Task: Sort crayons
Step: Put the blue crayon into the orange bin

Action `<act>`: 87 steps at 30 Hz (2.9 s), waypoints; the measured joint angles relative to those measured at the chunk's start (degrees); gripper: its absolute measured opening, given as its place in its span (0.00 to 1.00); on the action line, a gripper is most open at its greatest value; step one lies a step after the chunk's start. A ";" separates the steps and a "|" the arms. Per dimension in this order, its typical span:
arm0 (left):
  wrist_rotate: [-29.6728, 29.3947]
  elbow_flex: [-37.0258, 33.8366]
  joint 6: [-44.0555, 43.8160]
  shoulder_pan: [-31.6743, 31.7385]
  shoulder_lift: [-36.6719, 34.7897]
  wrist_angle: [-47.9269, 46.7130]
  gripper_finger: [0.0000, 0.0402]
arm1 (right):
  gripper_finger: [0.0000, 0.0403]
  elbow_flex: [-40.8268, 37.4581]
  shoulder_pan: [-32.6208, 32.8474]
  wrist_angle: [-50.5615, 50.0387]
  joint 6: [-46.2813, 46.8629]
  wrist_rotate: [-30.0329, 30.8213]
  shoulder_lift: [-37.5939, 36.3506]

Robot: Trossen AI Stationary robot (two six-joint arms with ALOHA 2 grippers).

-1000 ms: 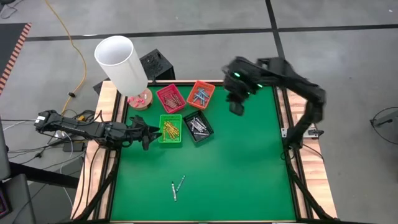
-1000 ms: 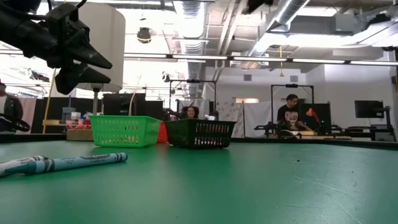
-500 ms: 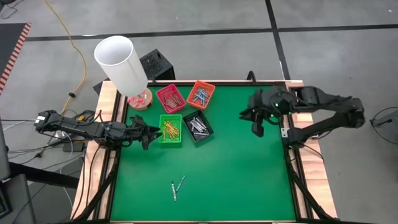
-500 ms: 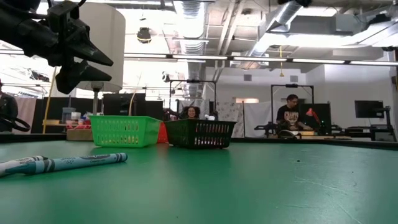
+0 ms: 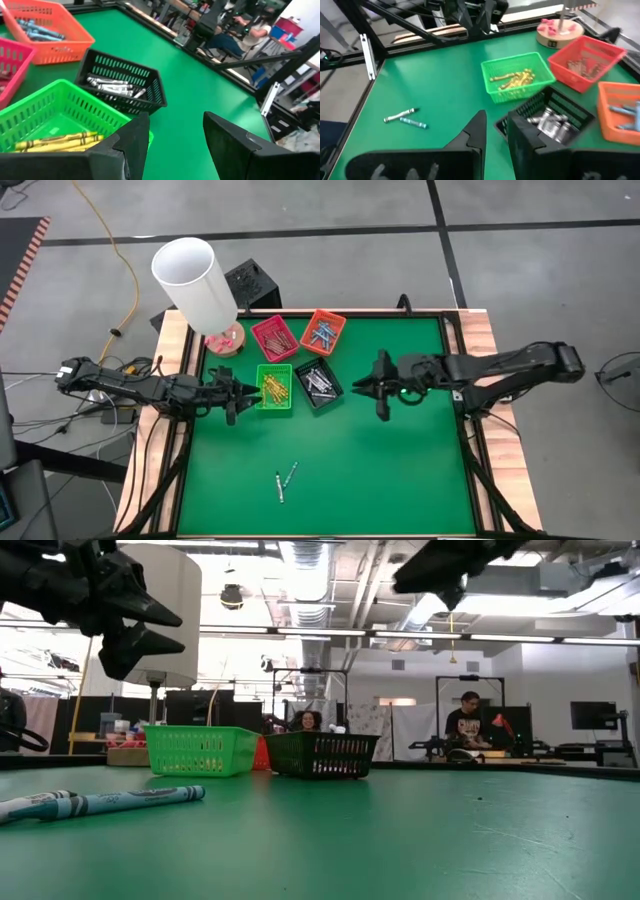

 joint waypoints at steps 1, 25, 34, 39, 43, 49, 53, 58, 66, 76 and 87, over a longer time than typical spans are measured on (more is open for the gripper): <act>0.38 0.00 0.23 0.00 0.00 0.28 0.44 | 0.19 -0.55 -0.01 2.68 0.00 -0.49 1.46; 1.60 0.00 -0.52 0.00 -0.01 1.52 0.44 | 0.19 9.67 5.16 23.51 -3.63 -13.60 28.48; 4.18 0.00 0.95 -0.02 -0.01 1.51 0.45 | 0.19 28.04 8.89 7.36 -13.52 -13.54 39.01; 4.64 0.00 2.57 0.00 -0.02 1.46 0.49 | 0.19 34.99 10.36 -0.26 -17.47 -13.40 45.10; 4.80 0.00 2.83 0.00 0.22 1.36 0.51 | 0.19 38.22 10.41 -4.35 -21.14 -13.47 49.67; 5.89 0.00 1.88 0.00 1.02 1.24 0.52 | 0.19 41.34 10.67 -5.99 -23.07 -13.22 53.98; 5.96 0.00 0.95 0.00 1.25 1.32 0.52 | 0.19 42.42 10.79 -6.02 -21.81 -10.86 54.80; 6.01 0.00 0.55 0.00 1.08 1.41 0.52 | 0.19 43.60 12.10 -7.32 -24.68 -10.82 54.69; 7.41 0.00 0.51 -0.02 1.13 1.30 0.52 | 0.35 44.69 14.64 -10.48 -25.77 -11.39 54.66; 7.37 0.00 0.20 -0.02 1.14 1.14 0.52 | 0.53 44.69 14.91 -8.49 -27.25 -5.97 54.69; 7.33 0.00 -0.24 -0.01 1.12 1.12 0.52 | 0.48 44.68 14.02 -7.04 -23.27 -5.93 54.69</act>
